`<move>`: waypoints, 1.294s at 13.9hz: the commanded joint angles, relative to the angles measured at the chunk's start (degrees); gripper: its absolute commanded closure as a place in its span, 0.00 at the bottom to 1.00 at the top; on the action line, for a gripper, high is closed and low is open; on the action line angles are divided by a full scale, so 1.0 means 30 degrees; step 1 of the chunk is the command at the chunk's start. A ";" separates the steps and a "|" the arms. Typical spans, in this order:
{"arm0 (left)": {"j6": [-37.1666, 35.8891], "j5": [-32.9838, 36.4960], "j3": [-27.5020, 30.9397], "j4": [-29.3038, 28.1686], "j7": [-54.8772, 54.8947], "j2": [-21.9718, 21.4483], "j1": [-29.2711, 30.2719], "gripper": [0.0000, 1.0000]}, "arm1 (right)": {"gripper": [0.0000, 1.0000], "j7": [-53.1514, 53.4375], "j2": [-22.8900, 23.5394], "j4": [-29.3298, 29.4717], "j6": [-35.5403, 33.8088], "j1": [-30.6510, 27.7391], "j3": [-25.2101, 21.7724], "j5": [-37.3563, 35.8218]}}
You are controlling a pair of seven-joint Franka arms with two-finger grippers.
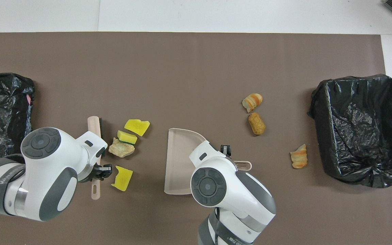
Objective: Sweep and dump trash in bin
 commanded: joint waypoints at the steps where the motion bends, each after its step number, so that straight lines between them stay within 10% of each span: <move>1: 0.0659 -0.1173 0.0013 -0.0111 -0.0021 0.0385 -0.0918 1.00 | 1.00 0.0486 -0.0094 -0.0290 0.0144 -0.0027 0.0022 -0.0470; 10: 0.0195 -0.5250 -0.0046 0.0327 -0.0371 -0.0170 -0.7654 1.00 | 1.00 0.0457 0.0024 -0.0261 0.0291 -0.0232 0.0052 -0.0441; 18: -0.6631 -0.4993 0.0072 0.1736 -0.8036 -0.1635 -0.6874 1.00 | 1.00 0.0166 -0.0092 0.0089 -0.0147 -0.0407 -0.0007 -0.0441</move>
